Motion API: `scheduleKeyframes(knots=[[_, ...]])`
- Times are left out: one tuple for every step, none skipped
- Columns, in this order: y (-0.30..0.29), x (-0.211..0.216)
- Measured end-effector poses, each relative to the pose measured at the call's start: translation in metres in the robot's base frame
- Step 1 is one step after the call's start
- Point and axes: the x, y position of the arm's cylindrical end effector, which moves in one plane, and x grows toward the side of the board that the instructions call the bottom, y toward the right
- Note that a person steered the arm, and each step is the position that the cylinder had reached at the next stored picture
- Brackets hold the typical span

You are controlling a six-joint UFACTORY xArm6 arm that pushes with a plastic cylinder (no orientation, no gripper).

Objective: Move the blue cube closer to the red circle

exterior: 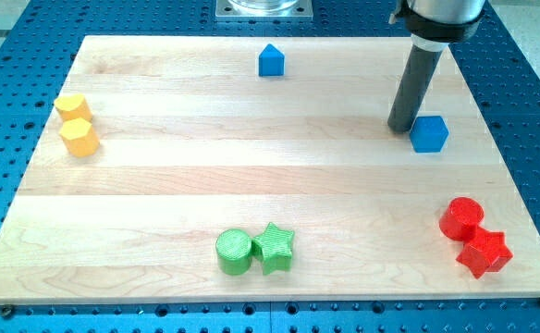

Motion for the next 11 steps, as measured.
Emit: scheduleKeyframes(knots=[[0.008, -0.023], [0.025, 0.033], [0.027, 0.072], [0.043, 0.031], [0.059, 0.068], [0.059, 0.096], [0.059, 0.075], [0.047, 0.073], [0.039, 0.119], [0.008, 0.083], [-0.077, 0.050]])
